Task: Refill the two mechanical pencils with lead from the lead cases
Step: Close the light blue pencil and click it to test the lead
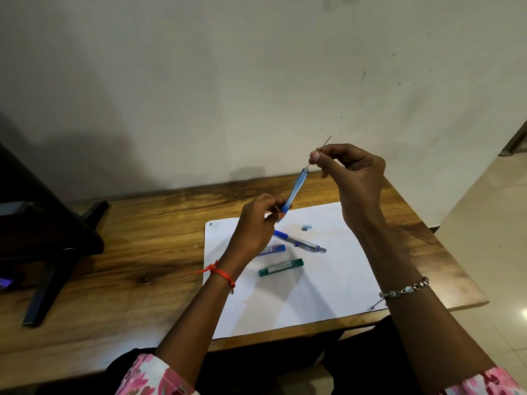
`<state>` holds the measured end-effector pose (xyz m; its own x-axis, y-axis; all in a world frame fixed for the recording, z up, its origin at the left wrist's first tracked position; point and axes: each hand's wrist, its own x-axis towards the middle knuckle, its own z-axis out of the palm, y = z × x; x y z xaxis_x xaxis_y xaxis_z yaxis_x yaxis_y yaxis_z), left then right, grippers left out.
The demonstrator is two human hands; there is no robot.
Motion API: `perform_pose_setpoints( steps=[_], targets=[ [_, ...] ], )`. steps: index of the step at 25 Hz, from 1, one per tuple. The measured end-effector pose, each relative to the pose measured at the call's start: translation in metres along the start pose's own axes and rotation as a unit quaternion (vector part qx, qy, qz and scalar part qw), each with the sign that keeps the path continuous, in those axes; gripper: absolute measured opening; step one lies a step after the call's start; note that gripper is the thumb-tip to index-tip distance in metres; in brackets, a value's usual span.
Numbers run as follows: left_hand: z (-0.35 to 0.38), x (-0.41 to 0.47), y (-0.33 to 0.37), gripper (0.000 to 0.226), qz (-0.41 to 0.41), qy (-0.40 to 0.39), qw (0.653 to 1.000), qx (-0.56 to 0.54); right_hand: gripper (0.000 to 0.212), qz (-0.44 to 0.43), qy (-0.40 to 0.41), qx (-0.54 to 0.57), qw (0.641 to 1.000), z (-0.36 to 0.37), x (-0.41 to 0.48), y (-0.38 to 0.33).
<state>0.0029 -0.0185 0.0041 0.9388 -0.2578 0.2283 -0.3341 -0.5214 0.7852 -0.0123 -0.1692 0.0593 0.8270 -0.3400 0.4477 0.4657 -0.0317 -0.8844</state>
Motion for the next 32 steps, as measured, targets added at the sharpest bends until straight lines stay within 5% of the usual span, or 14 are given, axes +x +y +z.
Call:
perform_pose_setpoints(
  steps=[11, 13, 17, 22, 27, 32],
  targets=[
    [-0.003, 0.0, -0.003, 0.023, -0.017, 0.0, 0.999, -0.036, 0.008, 0.078, -0.054, 0.004, 0.995, -0.002, 0.003, 0.01],
    [-0.003, 0.0, -0.004, 0.023, -0.019, 0.003, 0.999, -0.037, 0.011, 0.118, -0.067, -0.072, 0.988, -0.007, 0.005, 0.017],
    [-0.003, 0.001, -0.006, 0.024, -0.036, 0.009, 0.999, -0.029, 0.017, 0.174, -0.208, -0.356, 0.895, -0.01, 0.0, 0.037],
    [-0.003, 0.002, -0.005, 0.026, -0.042, 0.009, 0.999, -0.027, 0.025, 0.154, -0.351, -0.506, 0.772, 0.0, -0.006, 0.043],
    [-0.004, 0.001, -0.005, 0.026, -0.044, 0.008, 0.999, -0.025, 0.028, 0.131, -0.365, -0.552, 0.738, 0.004, -0.01, 0.05],
    [-0.001, 0.002, -0.006, 0.026, -0.044, 0.004, 0.999, -0.015, 0.024, 0.137, -0.354, -0.554, 0.741, 0.002, -0.01, 0.054]
  ],
)
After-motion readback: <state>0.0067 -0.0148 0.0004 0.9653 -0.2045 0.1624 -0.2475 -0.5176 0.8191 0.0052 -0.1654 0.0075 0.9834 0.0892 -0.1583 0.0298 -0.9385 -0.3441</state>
